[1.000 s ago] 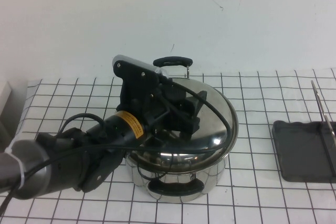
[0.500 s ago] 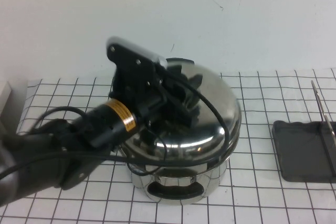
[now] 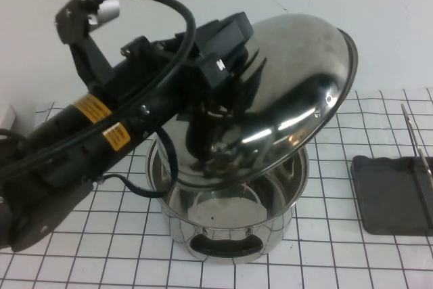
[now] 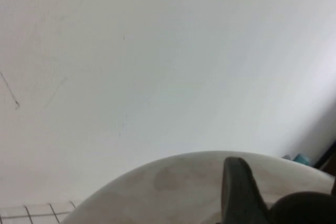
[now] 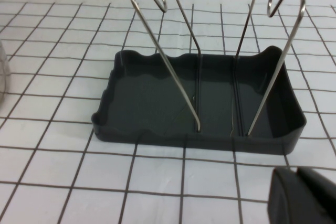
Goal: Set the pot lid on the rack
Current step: Hand over the pot lid
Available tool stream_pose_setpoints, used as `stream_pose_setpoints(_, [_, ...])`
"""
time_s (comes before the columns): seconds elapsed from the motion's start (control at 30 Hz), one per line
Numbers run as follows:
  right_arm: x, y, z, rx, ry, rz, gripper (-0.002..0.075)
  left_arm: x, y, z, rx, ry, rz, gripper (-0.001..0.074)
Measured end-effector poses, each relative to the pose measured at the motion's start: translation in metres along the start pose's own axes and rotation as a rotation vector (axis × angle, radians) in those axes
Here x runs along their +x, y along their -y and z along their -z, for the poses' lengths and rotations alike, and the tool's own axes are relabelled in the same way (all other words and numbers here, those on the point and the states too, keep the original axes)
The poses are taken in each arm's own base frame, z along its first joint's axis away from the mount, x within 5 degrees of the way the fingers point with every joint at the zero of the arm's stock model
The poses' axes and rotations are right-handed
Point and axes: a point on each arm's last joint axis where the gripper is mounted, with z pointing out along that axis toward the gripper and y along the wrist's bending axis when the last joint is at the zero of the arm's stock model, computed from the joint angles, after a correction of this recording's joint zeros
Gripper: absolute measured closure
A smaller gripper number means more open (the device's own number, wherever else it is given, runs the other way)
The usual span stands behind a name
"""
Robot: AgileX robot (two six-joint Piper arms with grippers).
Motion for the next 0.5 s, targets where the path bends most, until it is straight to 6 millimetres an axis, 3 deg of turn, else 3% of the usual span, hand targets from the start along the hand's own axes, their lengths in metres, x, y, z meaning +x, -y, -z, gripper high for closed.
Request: stream_pose_setpoints(0.5, [0.000, 0.000, 0.000, 0.000, 0.000, 0.000, 0.0729, 0.053, -0.030, -0.033, 0.260, -0.052, 0.135, 0.0422])
